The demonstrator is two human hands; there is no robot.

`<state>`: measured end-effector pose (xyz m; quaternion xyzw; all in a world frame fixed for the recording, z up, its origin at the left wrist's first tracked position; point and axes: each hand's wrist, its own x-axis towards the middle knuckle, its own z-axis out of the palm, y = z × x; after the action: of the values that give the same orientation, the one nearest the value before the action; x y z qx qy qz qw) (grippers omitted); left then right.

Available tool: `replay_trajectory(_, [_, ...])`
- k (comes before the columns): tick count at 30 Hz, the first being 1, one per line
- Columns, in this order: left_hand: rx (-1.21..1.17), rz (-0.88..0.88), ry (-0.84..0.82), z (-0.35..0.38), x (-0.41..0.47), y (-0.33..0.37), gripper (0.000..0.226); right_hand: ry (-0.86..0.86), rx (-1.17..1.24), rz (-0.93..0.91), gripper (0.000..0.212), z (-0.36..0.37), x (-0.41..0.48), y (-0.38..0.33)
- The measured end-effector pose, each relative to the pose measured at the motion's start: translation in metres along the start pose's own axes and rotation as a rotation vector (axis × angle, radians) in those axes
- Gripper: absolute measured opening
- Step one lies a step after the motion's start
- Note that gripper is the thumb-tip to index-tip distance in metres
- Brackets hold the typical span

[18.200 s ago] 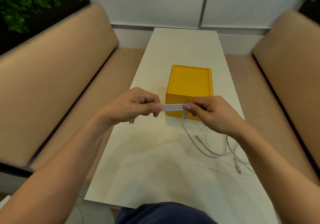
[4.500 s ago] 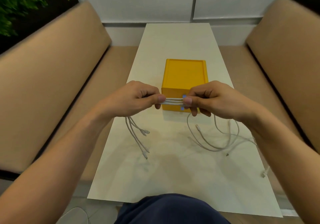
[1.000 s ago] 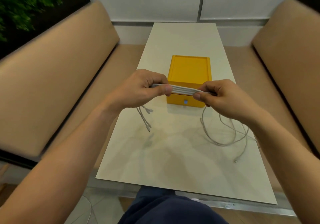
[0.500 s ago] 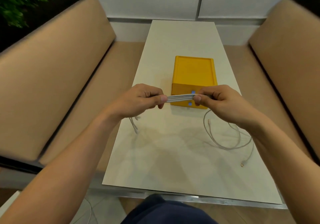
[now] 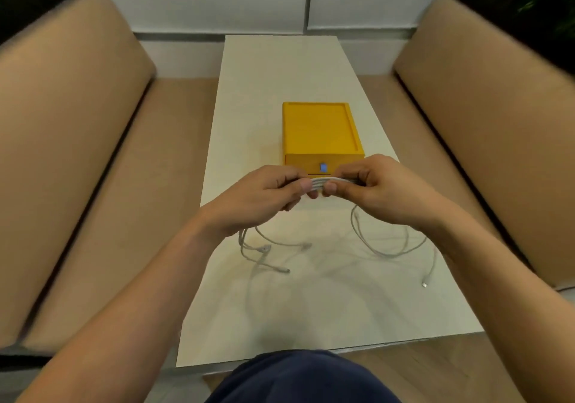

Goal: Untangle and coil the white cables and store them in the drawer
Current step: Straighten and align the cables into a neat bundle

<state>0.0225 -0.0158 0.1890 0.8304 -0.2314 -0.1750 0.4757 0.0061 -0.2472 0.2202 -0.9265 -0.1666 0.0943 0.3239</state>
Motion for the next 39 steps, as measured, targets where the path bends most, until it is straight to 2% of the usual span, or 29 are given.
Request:
replay_trajectory(2, [0.109, 0.060, 0.021, -0.008, 0.007, 0.006, 0.027, -0.022, 0.066, 0.033, 0.034, -0.009, -0.004, 0.002])
replay_trajectory(5, [0.269, 0.129, 0.031, -0.019, 0.014, 0.016, 0.026, -0.102, 0.234, 0.104, 0.022, -0.016, -0.008, 0.004])
replay_trajectory(8, [0.295, 0.145, 0.031, -0.022, 0.017, 0.015, 0.026, -0.068, 0.314, 0.085, 0.023, -0.013, -0.008, 0.007])
replay_trajectory(14, [0.279, 0.167, 0.082, -0.025, 0.011, 0.003, 0.022, -0.088, 0.143, 0.105, 0.042, 0.001, -0.006, -0.001])
replay_trajectory(16, [0.282, 0.191, 0.104, -0.029, 0.008, 0.001, 0.023, -0.115, 0.134, 0.081, 0.036, 0.005, -0.005, -0.005])
replay_trajectory(18, [0.302, 0.206, 0.124, -0.031, 0.006, -0.001, 0.022, -0.147, 0.138, 0.062, 0.019, 0.007, -0.002, -0.006])
replay_trajectory(20, [0.297, 0.193, 0.135, -0.032, 0.004, -0.003, 0.023, -0.110, 0.086, 0.022, 0.012, 0.005, -0.001, -0.004])
replay_trajectory(24, [0.340, 0.202, 0.144, -0.032, 0.003, 0.000, 0.025, -0.037, 0.033, -0.027, 0.014, -0.002, -0.001, 0.003])
replay_trajectory(27, [0.382, 0.197, 0.176, -0.028, 0.006, 0.006, 0.025, -0.045, -0.002, -0.051, 0.015, -0.004, 0.003, 0.011])
replay_trajectory(33, [0.433, 0.145, 0.218, -0.012, 0.017, 0.014, 0.028, -0.117, -0.254, 0.009, 0.011, -0.022, 0.006, 0.034])
replay_trajectory(36, [0.398, 0.092, 0.253, -0.004, 0.022, 0.015, 0.024, -0.166, -0.190, -0.007, 0.020, -0.035, -0.001, 0.046])
replay_trajectory(39, [0.337, 0.079, 0.315, 0.004, 0.024, 0.017, 0.020, -0.093, 0.002, -0.070, 0.033, -0.044, -0.008, 0.058])
